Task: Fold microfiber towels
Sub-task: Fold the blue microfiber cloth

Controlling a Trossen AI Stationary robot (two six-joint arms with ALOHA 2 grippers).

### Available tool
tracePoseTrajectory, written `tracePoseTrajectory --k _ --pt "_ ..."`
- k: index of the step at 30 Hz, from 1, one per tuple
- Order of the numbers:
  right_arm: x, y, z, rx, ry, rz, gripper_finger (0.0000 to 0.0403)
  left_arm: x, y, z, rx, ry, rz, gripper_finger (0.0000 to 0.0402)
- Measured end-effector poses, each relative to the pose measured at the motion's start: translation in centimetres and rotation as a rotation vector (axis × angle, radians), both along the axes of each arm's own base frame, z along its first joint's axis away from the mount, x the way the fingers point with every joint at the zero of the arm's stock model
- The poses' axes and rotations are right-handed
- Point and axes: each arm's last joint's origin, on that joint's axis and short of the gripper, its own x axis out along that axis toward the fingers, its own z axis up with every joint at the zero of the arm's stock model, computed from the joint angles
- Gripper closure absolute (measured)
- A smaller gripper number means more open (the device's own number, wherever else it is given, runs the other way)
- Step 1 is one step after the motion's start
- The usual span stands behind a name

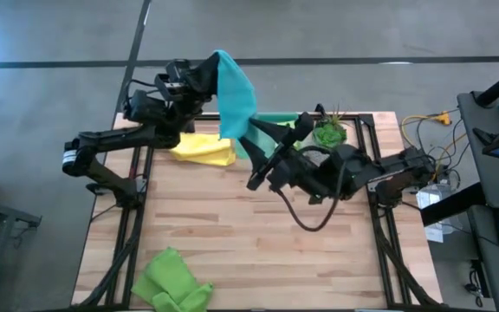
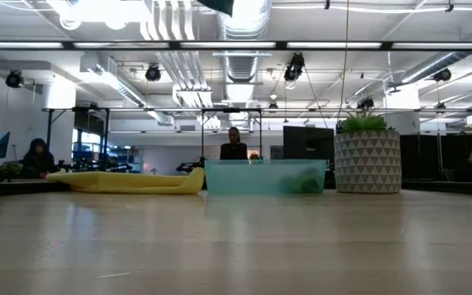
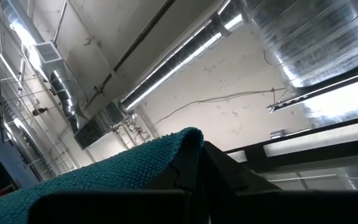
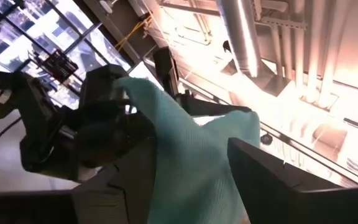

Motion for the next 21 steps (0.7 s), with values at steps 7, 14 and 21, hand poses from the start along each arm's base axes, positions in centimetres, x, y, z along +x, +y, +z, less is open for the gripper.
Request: tracePoseTrajectory --k 7,14,21 --pt "-0.3 -1.7 1.5 0.022 -0.066 -0.042 0.0209 0.6 0.1 -0.4 -0.001 0.065 -0.009 0.0401" --pt "-0.1 -2.5 1.7 0.032 -0.016 -0.053 0.0215 0.4 0.0 -0.3 0.0 0.057 -0.009 0.0401" --pt "0.9 -1.7 -0.4 -0.046 0.185 0.096 0.0222 0.1 0.1 0.0 -0.025 0.032 -0.05 0.0402"
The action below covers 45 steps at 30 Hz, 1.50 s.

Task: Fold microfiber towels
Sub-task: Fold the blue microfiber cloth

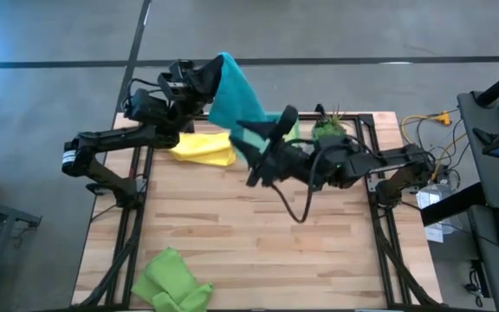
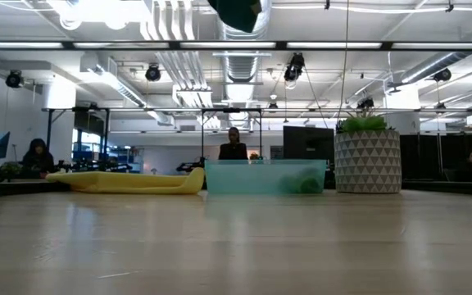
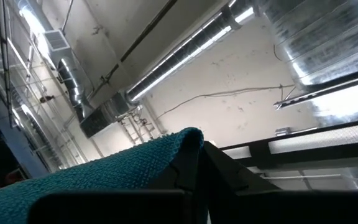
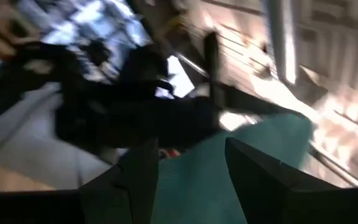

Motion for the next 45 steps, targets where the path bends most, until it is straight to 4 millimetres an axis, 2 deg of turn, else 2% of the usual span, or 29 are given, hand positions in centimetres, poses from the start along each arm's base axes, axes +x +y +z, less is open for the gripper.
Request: tracePoseTrajectory --k 9,15,21,30,35,45 --pt "1.0 0.0 -1.9 -0.098 0.115 -0.003 0.022 -0.3 -0.1 0.7 -0.056 -0.047 -0.107 0.0401" --pt "1.4 -0.7 -2.7 -0.136 0.2 -0.024 0.0222 -0.5 -0.4 1.4 -0.034 -0.066 -0.188 0.0402" --pt "1.5 -1.6 -2.6 -0.236 0.233 -0.059 0.0223 -0.3 -0.5 2.0 -0.005 -0.08 -0.21 0.0402" --pt "1.6 -3.2 -2.0 -0.343 0.223 -0.122 0.0227 2.4 -0.6 2.0 -0.013 -0.122 -0.253 0.0402" --pt "1.5 -4.4 -1.5 -0.383 0.227 -0.259 0.0235 3.2 -0.6 2.2 -0.017 -0.184 -0.289 0.0402" --pt "1.1 -4.8 -0.5 -0.41 0.188 -0.339 0.0282 2.8 -0.3 2.6 -0.012 -0.208 -0.256 0.0402"
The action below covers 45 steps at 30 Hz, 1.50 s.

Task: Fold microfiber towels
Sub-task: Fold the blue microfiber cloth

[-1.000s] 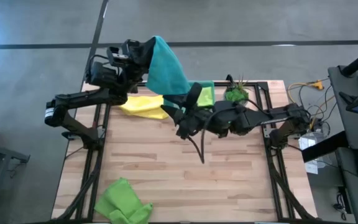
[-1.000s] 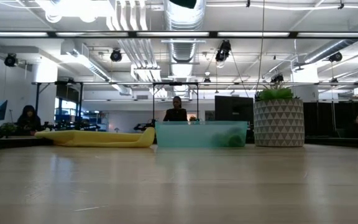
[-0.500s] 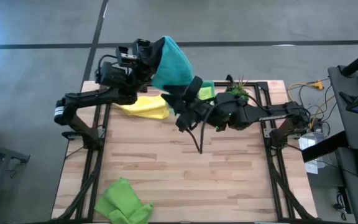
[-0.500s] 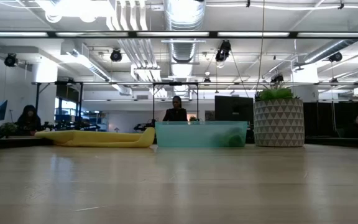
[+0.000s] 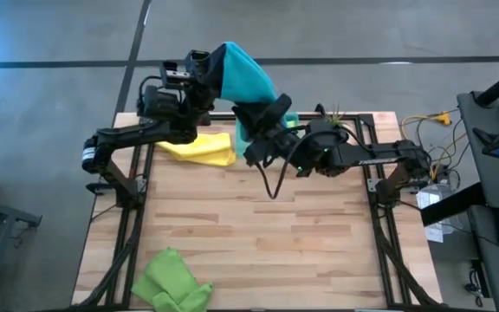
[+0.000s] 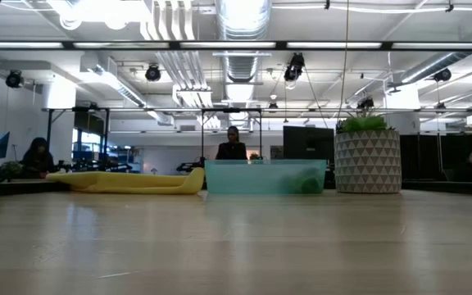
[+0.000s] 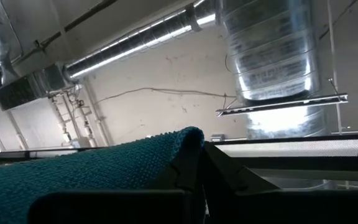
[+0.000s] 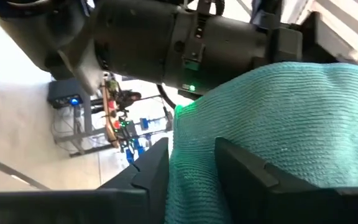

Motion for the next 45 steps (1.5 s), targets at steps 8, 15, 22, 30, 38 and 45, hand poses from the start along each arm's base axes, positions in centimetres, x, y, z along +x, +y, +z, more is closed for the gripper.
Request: tracePoseTrajectory --k 8,15,22,30,38,45 --pt "-0.1 -1.2 0.0 0.017 -0.001 -0.097 0.034 -0.1 0.1 0.1 -0.011 -0.007 0.015 0.0402" --pt "-0.7 -0.5 0.8 0.061 -0.028 -0.152 0.0391 -0.7 0.9 0.3 0.048 -0.036 0.012 0.0402" --pt "-2.8 1.1 2.5 0.184 -0.137 -0.144 0.0394 -1.5 2.3 0.5 0.128 -0.046 0.041 0.0402" --pt "-6.5 4.2 4.0 0.408 -0.208 0.135 0.0394 -1.2 4.3 -0.7 0.229 0.057 0.059 0.0402" --pt "-11.2 3.6 5.2 0.754 -0.292 0.306 0.0394 -0.4 3.9 -1.5 0.503 0.228 -0.097 0.0402" --pt "-14.7 2.7 3.7 1.128 -0.19 0.341 0.0394 0.1 2.7 -3.1 0.749 0.426 -0.293 0.0402"
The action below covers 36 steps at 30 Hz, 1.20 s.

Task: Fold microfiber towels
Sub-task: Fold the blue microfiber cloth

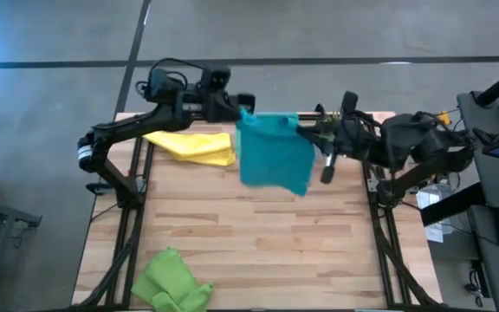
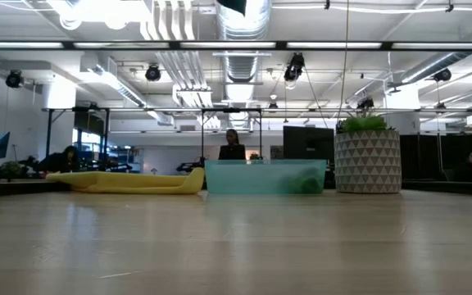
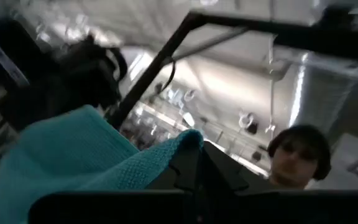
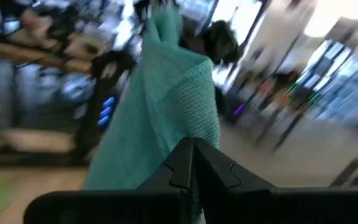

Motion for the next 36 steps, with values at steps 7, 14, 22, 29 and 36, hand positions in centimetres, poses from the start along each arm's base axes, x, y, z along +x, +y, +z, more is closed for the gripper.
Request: tracePoseTrajectory --k 7,14,22,29,36 --pt "-0.6 0.4 -3.2 0.239 0.112 0.102 0.0394 -0.4 -0.3 -5.2 0.095 0.402 0.113 0.0402" --pt "-0.8 1.4 -7.5 0.366 0.175 0.092 0.0394 -3.3 -1.3 -11.1 0.209 0.764 0.295 0.0402" --pt "-0.7 3.7 -14.5 0.697 0.138 0.186 0.0394 -5.0 -4.7 -15.5 0.108 0.967 0.184 0.0402" --pt "-0.7 7.4 -17.5 1.046 0.037 0.337 0.0394 -5.3 -10.6 -16.9 0.008 1.065 -0.022 0.0402" --pt "-2.1 10.6 -21.9 1.203 0.206 0.268 0.0394 -4.5 -13.4 -20.6 0.039 1.14 -0.034 0.0401"
